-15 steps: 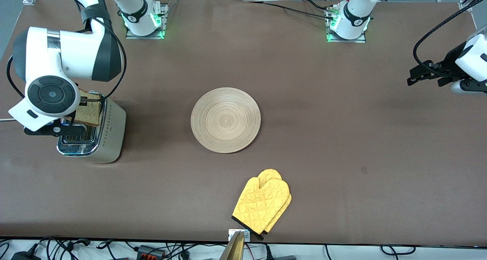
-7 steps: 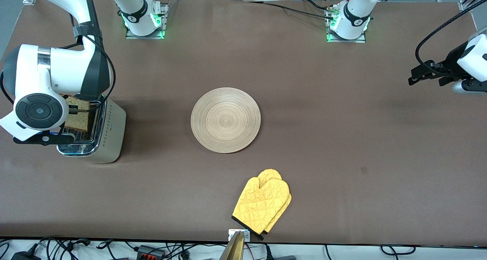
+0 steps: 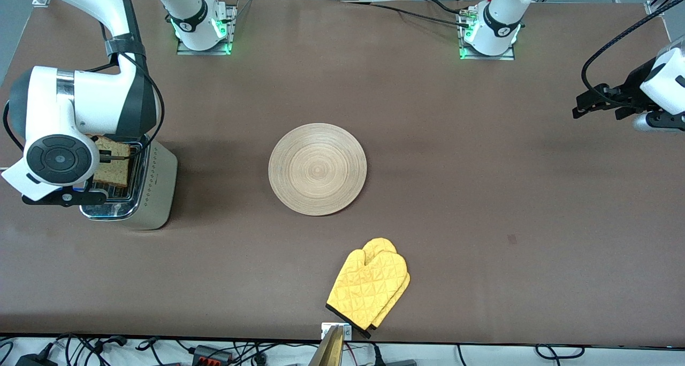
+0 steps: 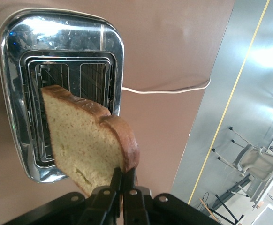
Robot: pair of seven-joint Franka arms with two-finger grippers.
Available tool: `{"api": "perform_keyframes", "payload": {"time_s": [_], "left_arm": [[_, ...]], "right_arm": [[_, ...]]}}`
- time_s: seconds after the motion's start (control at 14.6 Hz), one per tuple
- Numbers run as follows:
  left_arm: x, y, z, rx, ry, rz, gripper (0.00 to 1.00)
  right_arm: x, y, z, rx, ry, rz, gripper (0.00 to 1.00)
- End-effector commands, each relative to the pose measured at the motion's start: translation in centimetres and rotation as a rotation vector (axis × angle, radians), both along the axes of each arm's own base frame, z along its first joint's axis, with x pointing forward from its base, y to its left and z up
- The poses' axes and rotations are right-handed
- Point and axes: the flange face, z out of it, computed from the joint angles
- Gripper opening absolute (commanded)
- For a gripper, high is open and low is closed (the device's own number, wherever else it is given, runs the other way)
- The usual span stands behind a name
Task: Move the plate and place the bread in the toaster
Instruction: 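Carry the bread with the right gripper above the toaster slot, then lower the bread into the toaster slot with the right gripper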
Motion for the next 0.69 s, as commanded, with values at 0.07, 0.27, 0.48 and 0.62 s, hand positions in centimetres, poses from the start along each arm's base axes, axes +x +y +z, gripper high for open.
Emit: {"api": "perform_keyframes", "payload": {"time_s": [0.07, 0.27, 0.48, 0.62], "left_arm": [[-0.5, -0.4, 0.3, -0.017, 0.004, 0.009, 1.0], [-0.5, -0.2, 0.3, -0.018, 0.002, 0.012, 1.0], [-0.5, -0.3, 0.3, -0.017, 0.004, 0.01, 1.0], [-0.5, -0.3, 0.3, -0.018, 0.005, 0.01, 1.0]], "right_arm": [[0.4, -0.8, -0.8, 0.003, -0.004, 0.012, 0.0], [0.6, -0.7, -1.6, 0.003, -0.008, 0.011, 0.0], [0.4, -0.1, -1.8, 0.003, -0.001, 0.011, 0.0], [0.3, 0.2, -1.8, 0.002, 0.001, 0.013, 0.0]]}}
